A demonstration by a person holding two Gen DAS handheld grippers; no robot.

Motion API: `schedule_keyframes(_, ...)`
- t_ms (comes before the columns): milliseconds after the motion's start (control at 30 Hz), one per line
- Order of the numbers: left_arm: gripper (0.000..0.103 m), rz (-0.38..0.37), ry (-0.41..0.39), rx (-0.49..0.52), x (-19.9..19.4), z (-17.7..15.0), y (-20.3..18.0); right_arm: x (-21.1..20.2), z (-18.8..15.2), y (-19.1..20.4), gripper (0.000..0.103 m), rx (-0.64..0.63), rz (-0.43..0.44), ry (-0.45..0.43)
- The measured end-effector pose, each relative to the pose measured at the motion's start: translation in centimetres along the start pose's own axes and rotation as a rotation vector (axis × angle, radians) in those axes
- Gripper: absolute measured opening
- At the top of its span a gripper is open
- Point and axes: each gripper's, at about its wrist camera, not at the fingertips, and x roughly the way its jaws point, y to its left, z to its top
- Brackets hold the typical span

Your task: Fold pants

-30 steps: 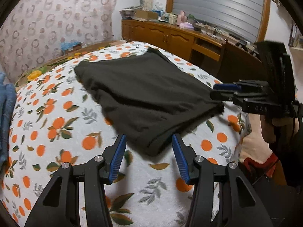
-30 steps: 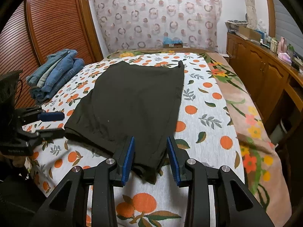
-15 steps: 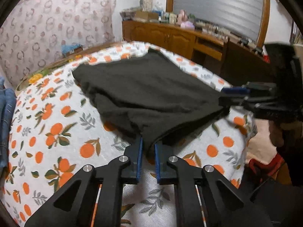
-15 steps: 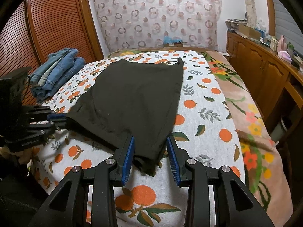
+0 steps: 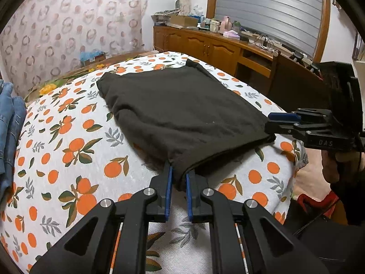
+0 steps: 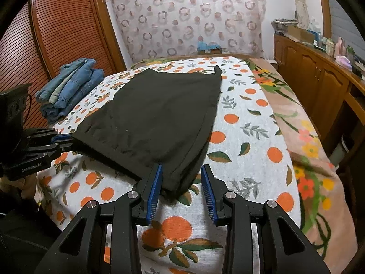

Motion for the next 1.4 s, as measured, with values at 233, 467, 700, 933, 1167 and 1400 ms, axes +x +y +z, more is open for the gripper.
schedule_keyframes(233,0.012,0.008,0.023,-0.015,0.6,-0.2,0.2,0.5,-0.1,0.6,0.036,0.012,-0.002,0.017)
schedule_keyframes(467,0.012,0.015,0.038,-0.018,1.2,-0.3,0.2,0.6,-0.3,0.9,0.036,0.013,-0.015,0.01)
schedule_keyframes(700,0.012,0.018,0.042,-0.016,1.4,-0.3,0.2,0.7,-0.4,1.2,0.035,-0.001,-0.005,0.01)
schedule_keyframes(933,0.012,0.018,0.041,-0.015,1.4,-0.3,0.2,1.0,-0.5,1.3,0.015,-0.012,0.044,0.017)
schedule_keyframes(1167,0.011,0.014,0.007,-0.006,0.6,0.0,0.2,0.8,-0.3,1.2,0.01,-0.015,0.058,0.002)
schedule_keyframes(1400,0.01,0.017,-0.05,-0.008,-1.3,1.2,0.2,-0.6,0.6,1.4,0.009,-0.017,0.072,-0.055)
